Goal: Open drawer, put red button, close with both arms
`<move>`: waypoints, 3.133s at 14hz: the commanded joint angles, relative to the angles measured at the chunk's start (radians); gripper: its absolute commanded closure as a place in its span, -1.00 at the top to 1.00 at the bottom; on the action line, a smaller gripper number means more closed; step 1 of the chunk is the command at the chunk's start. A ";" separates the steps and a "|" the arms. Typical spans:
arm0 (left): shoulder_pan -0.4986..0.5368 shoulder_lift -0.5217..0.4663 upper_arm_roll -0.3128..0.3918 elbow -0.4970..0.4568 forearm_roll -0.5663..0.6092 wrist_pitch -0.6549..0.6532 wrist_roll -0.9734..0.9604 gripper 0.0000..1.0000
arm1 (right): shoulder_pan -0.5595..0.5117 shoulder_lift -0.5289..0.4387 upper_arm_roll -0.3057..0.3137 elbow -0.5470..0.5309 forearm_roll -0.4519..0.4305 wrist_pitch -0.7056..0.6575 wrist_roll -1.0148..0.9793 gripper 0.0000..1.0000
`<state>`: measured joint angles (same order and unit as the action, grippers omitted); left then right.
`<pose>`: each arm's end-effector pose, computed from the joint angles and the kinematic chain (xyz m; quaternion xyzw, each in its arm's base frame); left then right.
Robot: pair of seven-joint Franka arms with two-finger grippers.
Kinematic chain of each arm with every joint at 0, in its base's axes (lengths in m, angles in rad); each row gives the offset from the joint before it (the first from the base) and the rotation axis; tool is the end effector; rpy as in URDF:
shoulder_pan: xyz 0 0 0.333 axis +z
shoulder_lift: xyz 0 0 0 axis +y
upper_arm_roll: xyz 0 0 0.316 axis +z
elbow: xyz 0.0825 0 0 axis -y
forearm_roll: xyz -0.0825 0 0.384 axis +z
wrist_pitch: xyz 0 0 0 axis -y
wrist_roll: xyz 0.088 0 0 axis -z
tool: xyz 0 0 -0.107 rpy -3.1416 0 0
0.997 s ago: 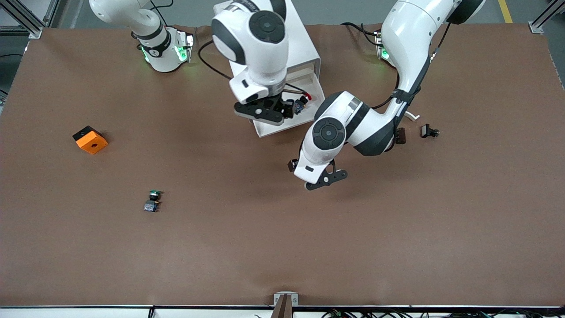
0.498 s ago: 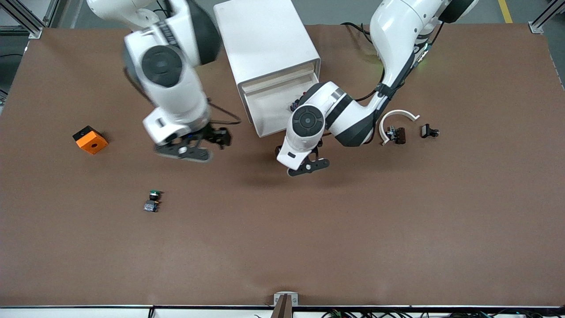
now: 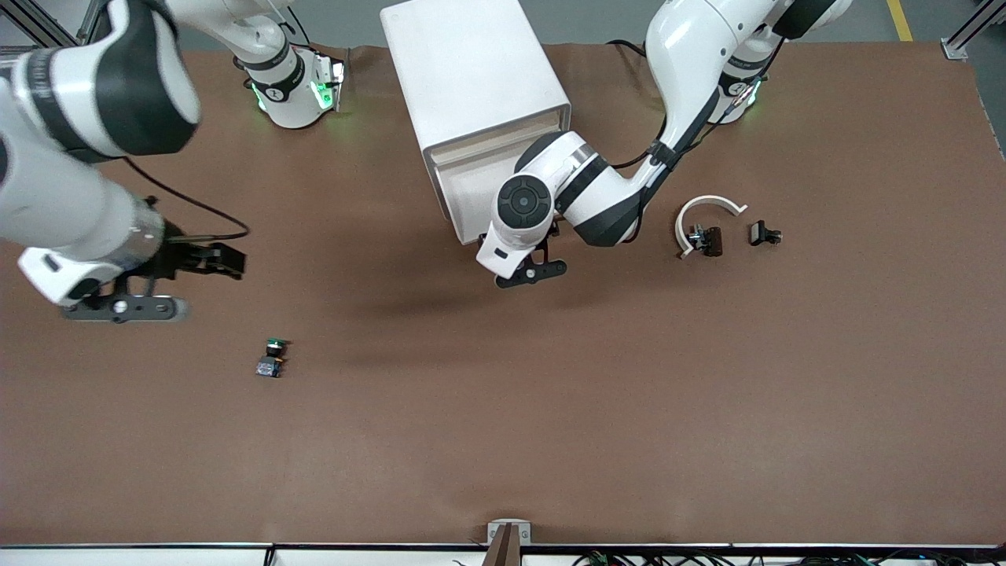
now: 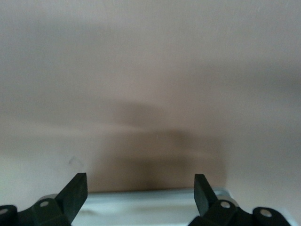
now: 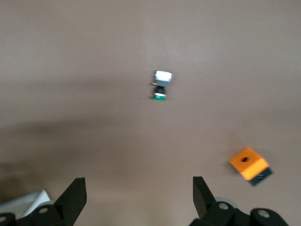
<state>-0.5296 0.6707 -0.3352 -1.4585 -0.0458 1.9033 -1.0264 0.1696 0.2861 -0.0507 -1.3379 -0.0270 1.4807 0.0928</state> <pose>0.4768 -0.5040 0.2926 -0.9810 -0.1129 0.1580 0.0032 0.6233 0.0759 0.5566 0.9971 0.0133 -0.0688 0.0281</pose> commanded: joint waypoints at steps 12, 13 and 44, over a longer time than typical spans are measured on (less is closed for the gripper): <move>0.000 -0.037 -0.076 -0.072 -0.092 -0.064 -0.110 1.00 | -0.275 -0.001 0.028 0.144 0.055 -0.166 -0.162 1.00; -0.001 -0.036 -0.077 -0.074 -0.101 -0.064 -0.113 1.00 | -0.280 -0.002 0.031 0.160 0.058 -0.195 -0.162 1.00; 0.114 -0.029 -0.076 -0.016 -0.292 -0.059 -0.164 1.00 | -0.193 -0.177 0.025 0.097 0.027 -0.254 -0.148 1.00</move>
<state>-0.4463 0.6560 -0.4138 -1.4971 -0.3323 1.8515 -1.1813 -0.0206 0.1338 -0.0232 -1.2066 0.0085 1.2201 -0.0648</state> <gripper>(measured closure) 0.000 0.000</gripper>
